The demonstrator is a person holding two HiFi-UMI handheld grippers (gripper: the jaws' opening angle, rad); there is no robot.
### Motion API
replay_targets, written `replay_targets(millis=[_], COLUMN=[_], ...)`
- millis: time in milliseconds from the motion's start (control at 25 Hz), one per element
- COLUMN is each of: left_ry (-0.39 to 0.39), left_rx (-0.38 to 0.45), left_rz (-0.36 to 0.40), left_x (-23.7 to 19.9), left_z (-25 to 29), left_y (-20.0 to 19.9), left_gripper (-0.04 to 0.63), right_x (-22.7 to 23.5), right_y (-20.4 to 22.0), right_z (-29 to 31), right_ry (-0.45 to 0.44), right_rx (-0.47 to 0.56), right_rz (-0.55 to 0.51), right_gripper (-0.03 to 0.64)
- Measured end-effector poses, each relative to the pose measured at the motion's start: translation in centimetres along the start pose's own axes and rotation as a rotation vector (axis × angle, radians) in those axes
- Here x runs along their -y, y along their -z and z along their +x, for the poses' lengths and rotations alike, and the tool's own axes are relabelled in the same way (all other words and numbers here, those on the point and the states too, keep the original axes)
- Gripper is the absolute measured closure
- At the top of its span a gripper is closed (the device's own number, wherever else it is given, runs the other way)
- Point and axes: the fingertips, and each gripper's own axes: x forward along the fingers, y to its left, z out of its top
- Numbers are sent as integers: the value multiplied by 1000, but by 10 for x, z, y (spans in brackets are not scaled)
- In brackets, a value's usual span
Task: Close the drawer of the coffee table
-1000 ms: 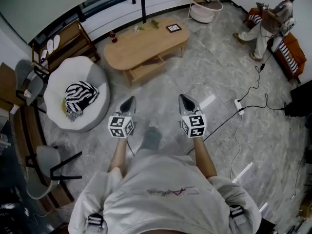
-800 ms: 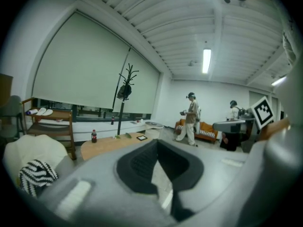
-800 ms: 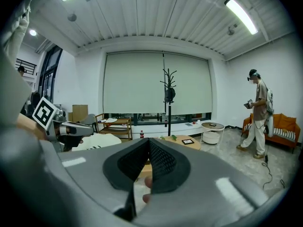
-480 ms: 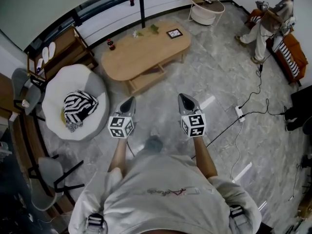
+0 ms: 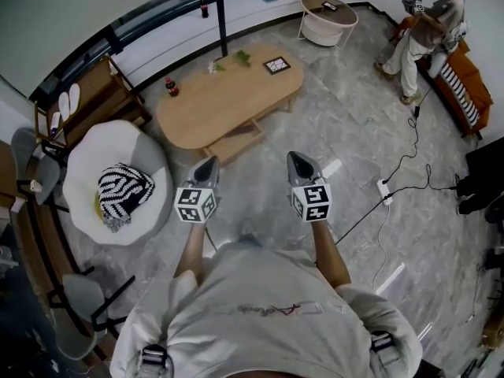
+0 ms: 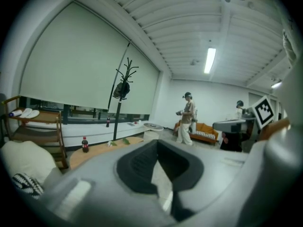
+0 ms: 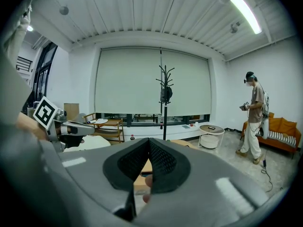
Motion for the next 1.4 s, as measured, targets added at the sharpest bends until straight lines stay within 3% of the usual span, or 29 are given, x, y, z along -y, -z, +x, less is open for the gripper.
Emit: replay_targets(millis=[480,960,1400], left_ry=[20,38,-10], left_rx=[15,-15,-23], left_rz=[12,9,13], left_x=[-35,-35,-62], left_z=[51,76,134], left_y=[-23,-10,-25], left_gripper=[597,597,597], right_x=[21,35,79], right_y=[-17,-2,-18], right_z=[53,68,131], right_ry=[20,20,-18], right_rx=[4,-19,-4], right_rz=[-17,-9,-9], right_gripper=[611,611,611])
